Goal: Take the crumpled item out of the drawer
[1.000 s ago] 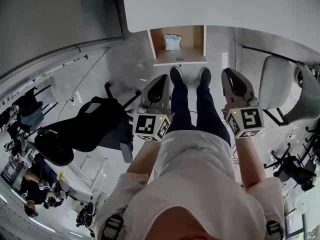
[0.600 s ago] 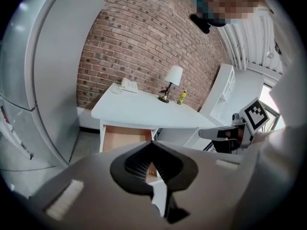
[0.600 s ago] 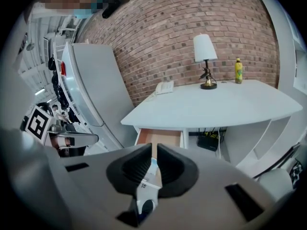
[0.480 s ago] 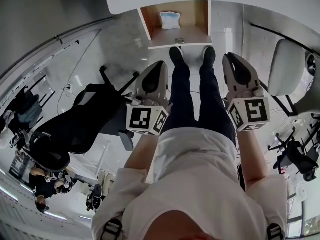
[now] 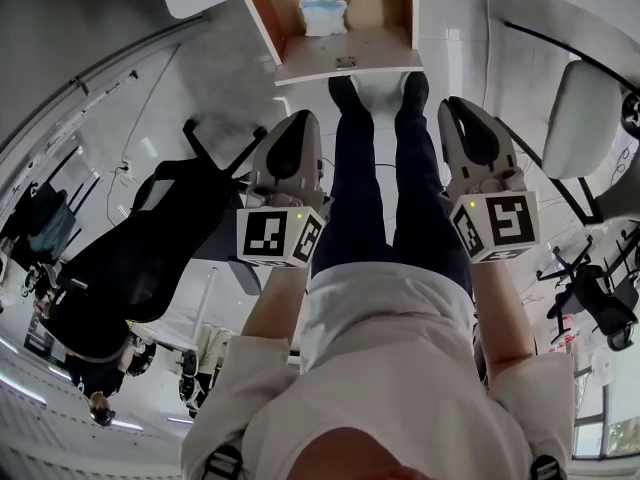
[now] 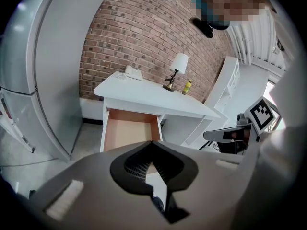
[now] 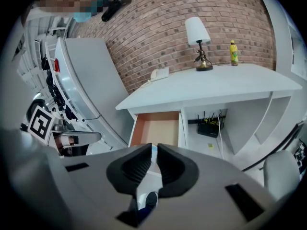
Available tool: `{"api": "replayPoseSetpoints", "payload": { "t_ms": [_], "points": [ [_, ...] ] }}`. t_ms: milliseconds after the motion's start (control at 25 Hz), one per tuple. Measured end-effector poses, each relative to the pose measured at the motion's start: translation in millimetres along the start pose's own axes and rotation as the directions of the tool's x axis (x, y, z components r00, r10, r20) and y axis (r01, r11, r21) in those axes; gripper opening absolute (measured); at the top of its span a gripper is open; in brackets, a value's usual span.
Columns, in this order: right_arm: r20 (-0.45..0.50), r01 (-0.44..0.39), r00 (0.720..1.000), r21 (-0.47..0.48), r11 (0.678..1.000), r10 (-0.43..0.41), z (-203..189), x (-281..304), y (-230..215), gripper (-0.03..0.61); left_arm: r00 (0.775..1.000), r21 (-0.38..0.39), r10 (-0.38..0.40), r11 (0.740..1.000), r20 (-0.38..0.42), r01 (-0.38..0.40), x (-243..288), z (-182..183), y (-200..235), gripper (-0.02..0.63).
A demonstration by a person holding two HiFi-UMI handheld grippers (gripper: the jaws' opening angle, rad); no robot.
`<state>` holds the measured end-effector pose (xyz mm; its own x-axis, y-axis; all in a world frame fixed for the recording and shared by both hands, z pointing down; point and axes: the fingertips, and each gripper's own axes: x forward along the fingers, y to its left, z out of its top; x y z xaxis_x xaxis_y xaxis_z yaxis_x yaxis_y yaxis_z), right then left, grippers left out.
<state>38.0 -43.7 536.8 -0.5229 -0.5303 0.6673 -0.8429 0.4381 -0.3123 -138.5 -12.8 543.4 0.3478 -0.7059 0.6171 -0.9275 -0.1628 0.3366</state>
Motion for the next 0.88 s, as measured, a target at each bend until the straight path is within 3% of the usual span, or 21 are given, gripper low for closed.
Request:
{"api": "replayPoseSetpoints", "payload": {
  "t_ms": [360,880],
  "points": [
    [-0.03,-0.011,0.999,0.025,1.0,0.012,-26,12,-7,0.009,0.999,-0.001,0.017,1.0,-0.046,-0.017,14,-28,3,0.009],
    [-0.042,-0.037,0.998,0.05,0.998,0.039,-38,24,-7,0.009,0.997,0.019,0.007,1.0,-0.079,-0.005,23,-40,2,0.011]
  ]
}}
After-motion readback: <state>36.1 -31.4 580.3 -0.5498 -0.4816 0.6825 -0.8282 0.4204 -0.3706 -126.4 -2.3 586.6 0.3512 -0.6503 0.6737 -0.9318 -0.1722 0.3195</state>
